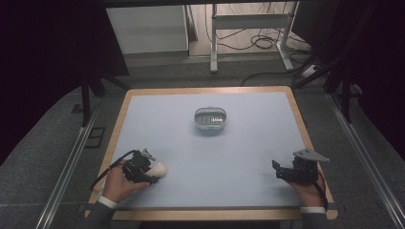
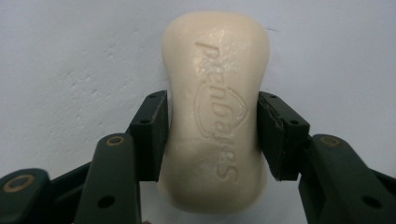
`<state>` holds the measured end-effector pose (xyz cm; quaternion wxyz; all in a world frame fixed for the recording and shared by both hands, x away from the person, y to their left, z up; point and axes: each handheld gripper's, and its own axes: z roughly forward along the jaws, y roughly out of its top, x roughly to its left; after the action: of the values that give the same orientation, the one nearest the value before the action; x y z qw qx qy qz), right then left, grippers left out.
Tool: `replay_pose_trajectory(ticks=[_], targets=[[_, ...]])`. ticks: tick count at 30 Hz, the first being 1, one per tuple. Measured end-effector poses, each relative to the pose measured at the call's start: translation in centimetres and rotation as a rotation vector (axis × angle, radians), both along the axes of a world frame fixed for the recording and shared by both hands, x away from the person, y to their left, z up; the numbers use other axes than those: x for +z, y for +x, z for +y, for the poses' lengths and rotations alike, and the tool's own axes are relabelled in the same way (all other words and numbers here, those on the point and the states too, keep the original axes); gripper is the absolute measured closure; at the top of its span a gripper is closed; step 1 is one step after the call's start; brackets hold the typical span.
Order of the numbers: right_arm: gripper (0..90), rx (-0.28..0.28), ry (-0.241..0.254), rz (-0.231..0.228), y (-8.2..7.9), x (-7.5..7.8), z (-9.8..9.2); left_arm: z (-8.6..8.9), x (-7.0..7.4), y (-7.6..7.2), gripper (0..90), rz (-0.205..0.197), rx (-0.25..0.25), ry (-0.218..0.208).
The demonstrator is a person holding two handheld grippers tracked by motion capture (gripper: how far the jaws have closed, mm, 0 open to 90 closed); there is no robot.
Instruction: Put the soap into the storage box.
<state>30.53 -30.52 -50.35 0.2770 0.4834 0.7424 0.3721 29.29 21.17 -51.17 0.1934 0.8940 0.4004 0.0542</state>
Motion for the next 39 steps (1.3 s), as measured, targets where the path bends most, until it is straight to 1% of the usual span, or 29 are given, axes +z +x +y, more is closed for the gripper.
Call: replay_pose_trajectory(ticks=[10,19,20,22,26,33,39], targets=[[5.3,-0.001,-0.006,0.002,0.0,-0.1,-0.1,0.6,0.3,0.1,49.4,-0.01,0.002,-0.007],[5.3,-0.004,-0.007,0.004,0.1,-0.2,-0.1,1.2,1.7,0.3,49.4,-0.027,0.003,-0.029],[5.3,-0.004,-0.008,0.004,0.1,-0.2,-0.1,1.2,1.8,0.3,49.4,-0.025,0.004,-0.034],[5.3,-0.006,-0.007,0.006,0.1,-0.2,-0.1,1.3,2.0,0.4,49.4,-0.038,0.009,-0.039],[5.3,-0.009,-0.009,0.005,0.1,-0.3,-0.2,1.4,2.2,0.7,49.4,-0.036,0.009,-0.045],[5.3,-0.009,-0.011,0.008,0.1,-0.3,-0.2,1.4,3.2,1.4,49.4,-0.044,0.002,-0.056],[5.3,-0.01,-0.009,0.008,0.1,-0.3,-0.2,1.4,3.7,2.0,49.4,-0.051,0.005,-0.064]])
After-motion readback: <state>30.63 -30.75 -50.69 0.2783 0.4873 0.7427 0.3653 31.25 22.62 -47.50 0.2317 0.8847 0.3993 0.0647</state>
